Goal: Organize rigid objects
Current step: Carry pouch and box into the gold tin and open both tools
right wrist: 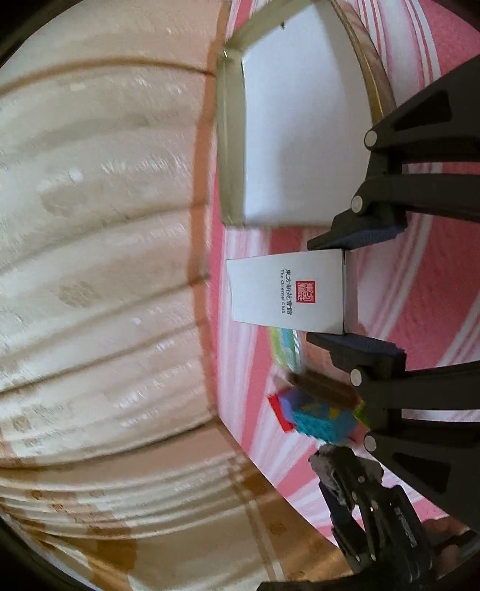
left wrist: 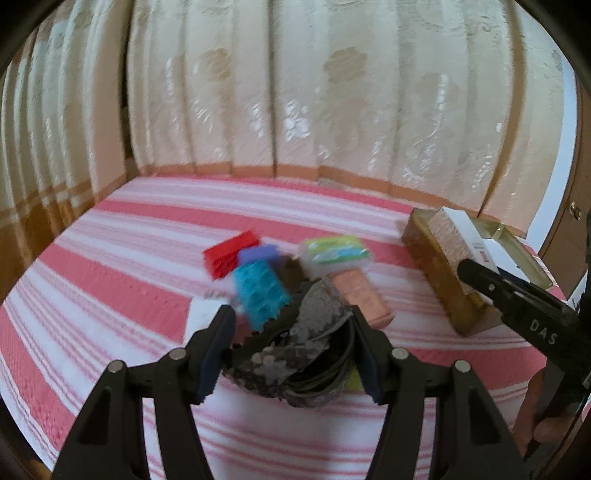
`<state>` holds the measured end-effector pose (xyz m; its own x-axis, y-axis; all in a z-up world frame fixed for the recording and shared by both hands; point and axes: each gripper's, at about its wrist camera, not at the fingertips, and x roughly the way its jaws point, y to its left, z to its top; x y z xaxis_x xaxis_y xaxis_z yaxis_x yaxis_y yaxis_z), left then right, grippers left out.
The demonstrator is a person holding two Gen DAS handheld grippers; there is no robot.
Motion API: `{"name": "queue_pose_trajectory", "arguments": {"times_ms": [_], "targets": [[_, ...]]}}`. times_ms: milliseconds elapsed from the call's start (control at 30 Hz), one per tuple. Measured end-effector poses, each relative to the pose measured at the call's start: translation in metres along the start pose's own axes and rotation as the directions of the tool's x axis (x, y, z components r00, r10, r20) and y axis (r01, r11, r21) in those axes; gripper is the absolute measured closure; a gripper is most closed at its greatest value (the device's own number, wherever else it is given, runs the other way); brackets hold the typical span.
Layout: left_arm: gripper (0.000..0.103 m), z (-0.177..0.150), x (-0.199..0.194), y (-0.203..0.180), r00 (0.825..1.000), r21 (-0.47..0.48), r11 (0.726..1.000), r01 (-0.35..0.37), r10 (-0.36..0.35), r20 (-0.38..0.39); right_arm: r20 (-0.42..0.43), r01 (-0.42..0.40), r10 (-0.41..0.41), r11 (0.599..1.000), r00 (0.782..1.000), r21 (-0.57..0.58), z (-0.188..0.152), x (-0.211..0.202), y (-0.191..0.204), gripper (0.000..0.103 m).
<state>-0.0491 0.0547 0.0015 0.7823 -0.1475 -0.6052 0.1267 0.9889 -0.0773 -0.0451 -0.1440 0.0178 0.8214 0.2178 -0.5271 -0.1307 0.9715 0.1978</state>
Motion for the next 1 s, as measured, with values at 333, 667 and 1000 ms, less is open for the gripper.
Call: {"name": "queue_pose_trajectory", "arguments": {"times_ms": [333,667,1000], "targets": [[0.042,0.029,0.013,-0.062,0.997,0.056,0.996,0.075,-0.077,0.030,0.046,0.159,-0.161,0.987,0.986,0.028,0.011,-0.019,-0.057,0.059],[0.042,0.046,0.033,-0.131,0.989,0.112,0.984,0.138,-0.144,0.041,0.066,0.300,-0.304,0.952,0.950,0.062,0.016,-0.038,-0.126,0.059],[0.042,0.052,0.058,-0.199,0.979,0.143,0.970,0.197,-0.202,0.025,0.054,0.428,-0.434,0.899,0.899,0.089,0.021,-0.045,-0.175,0.059]]}}
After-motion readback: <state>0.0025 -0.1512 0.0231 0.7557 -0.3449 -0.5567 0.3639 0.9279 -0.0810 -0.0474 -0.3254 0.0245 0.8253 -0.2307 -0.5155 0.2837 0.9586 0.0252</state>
